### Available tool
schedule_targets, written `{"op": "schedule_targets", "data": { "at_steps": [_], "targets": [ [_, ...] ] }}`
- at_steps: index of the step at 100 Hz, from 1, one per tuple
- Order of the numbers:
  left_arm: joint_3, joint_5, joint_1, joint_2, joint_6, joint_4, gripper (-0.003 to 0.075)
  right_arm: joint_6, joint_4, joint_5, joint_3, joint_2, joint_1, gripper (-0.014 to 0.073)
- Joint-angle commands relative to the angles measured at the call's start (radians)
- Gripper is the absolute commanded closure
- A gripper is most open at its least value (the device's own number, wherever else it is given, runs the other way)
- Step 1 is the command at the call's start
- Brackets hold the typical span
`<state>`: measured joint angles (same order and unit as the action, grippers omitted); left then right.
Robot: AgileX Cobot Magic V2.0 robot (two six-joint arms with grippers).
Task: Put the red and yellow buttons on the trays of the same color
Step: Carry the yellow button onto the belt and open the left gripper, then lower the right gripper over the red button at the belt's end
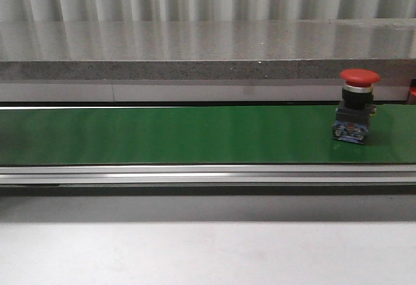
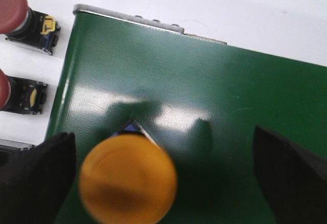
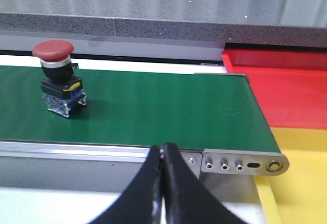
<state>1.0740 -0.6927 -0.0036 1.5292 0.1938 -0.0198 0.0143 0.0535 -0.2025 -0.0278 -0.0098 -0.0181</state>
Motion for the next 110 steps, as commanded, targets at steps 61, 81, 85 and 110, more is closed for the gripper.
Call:
{"op": "schedule_targets", "data": {
  "at_steps": [61, 81, 85, 110],
  "targets": [
    [-0.014, 0.037, -0.006, -0.51, -0.099, -0.037, 0.0084, 0.037, -0.054, 0.104, -0.001, -0.017, -0.002, 0.0661],
    [-0.153, 0.113, -0.006, -0.732, -0.107, -0.055, 0.0197, 0.008, -0.03, 0.223, 0.031, -0.017, -0.002, 0.0661],
    [-0.179, 0.115, -0.006, -0.775, -0.107, -0.055, 0.0249, -0.002, -0.015, 0.203, 0.056, -0.017, -0.002, 0.0661],
    [-0.331, 0.151, -0.006, -0.956, -0.107, -0.057, 0.0738, -0.002, 0.049, -0.242, 0.395, 0.172, -0.002, 0.0661]
  ]
}}
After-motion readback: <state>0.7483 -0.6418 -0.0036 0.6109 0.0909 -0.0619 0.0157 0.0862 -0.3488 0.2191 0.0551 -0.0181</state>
